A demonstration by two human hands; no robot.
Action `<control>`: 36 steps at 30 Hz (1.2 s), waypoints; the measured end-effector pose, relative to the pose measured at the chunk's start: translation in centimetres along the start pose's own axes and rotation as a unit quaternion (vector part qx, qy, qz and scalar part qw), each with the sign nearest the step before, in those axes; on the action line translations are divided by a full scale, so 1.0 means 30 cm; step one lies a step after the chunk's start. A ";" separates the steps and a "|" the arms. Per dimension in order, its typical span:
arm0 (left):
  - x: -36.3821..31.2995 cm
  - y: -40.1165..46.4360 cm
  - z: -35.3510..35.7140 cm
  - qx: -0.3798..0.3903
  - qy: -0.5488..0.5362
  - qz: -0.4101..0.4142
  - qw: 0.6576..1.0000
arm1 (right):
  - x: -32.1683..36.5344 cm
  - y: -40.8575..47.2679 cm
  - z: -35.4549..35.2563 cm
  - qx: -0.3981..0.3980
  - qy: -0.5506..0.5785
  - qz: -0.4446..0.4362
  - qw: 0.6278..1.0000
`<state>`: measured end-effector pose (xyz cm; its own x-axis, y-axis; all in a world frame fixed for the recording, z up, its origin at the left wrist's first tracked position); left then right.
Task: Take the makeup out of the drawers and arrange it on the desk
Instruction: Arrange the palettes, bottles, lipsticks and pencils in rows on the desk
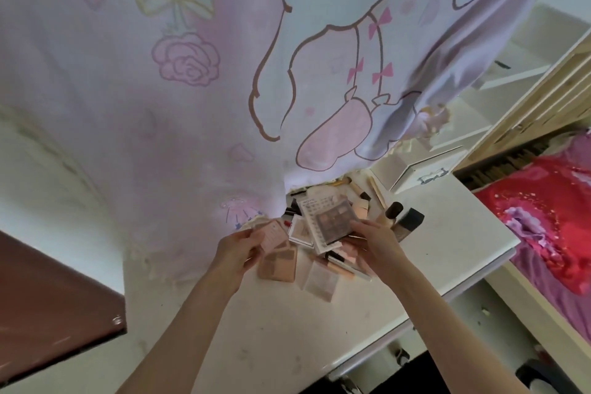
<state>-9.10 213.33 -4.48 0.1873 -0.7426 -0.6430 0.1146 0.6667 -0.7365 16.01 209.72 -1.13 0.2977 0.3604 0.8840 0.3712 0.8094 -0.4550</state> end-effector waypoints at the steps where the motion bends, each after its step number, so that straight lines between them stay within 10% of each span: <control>1: 0.004 0.021 0.013 -0.007 0.003 -0.001 1.000 | 0.004 0.035 0.001 0.007 -0.002 0.005 1.000; 20: 0.031 0.378 0.224 -0.166 0.104 0.075 0.978 | -0.054 0.484 -0.048 0.098 -0.293 -0.027 0.951; 29: 0.011 0.316 0.220 -0.291 0.204 0.238 0.904 | -0.028 0.442 0.026 0.120 -0.538 -0.334 0.764; 36: 0.022 0.291 0.305 -0.372 0.357 0.382 0.768 | -0.102 0.436 0.043 0.184 -0.534 -0.472 0.677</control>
<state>0.95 219.24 -9.40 -0.6891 -0.1769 -0.7027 -0.4005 0.9012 0.1659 18.83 219.80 -9.64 -0.7984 -0.4272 0.4243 -0.3500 0.9027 0.2503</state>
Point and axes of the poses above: each hand's wrist, its own y-axis towards the middle knuckle, its own z-axis out of the palm, x = y × z, the point moved 9 cm from there along y, towards the middle knuckle, and after that the axes turned 8 degrees about -z, right-handed, at the moved point
